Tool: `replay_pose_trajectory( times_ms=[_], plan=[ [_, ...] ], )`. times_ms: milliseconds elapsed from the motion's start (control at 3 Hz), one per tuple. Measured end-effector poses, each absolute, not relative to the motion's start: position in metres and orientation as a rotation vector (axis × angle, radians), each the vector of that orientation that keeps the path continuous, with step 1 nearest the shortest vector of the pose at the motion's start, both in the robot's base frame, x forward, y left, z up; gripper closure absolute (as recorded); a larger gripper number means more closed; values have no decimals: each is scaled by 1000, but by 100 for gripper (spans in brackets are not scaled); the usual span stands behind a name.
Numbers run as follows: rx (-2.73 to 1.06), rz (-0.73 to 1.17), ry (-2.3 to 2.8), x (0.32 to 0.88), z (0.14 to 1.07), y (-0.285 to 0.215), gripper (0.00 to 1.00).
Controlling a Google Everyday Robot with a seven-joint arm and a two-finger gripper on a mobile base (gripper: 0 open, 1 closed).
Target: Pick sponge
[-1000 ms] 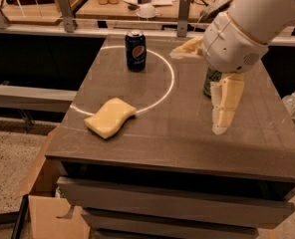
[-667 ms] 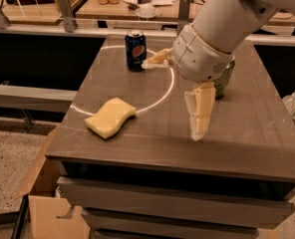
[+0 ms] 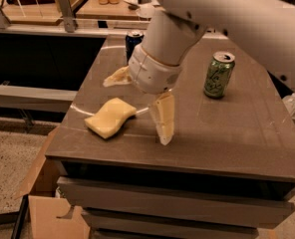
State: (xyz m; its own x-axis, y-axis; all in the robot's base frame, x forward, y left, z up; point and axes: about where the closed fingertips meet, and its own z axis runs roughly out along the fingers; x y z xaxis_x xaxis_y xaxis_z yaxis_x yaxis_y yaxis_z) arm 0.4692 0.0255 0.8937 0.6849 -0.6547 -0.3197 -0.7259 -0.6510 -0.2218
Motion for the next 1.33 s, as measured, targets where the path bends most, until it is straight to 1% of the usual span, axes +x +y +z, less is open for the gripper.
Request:
replay_pose_trajectory(
  times_ms=[333, 1000, 1333],
  plan=[
    [-2662, 324, 988, 473, 872, 50, 0],
    [-2789, 312, 899, 485, 838, 80, 0],
    [-2839, 272, 895, 489, 832, 90, 18]
  ],
)
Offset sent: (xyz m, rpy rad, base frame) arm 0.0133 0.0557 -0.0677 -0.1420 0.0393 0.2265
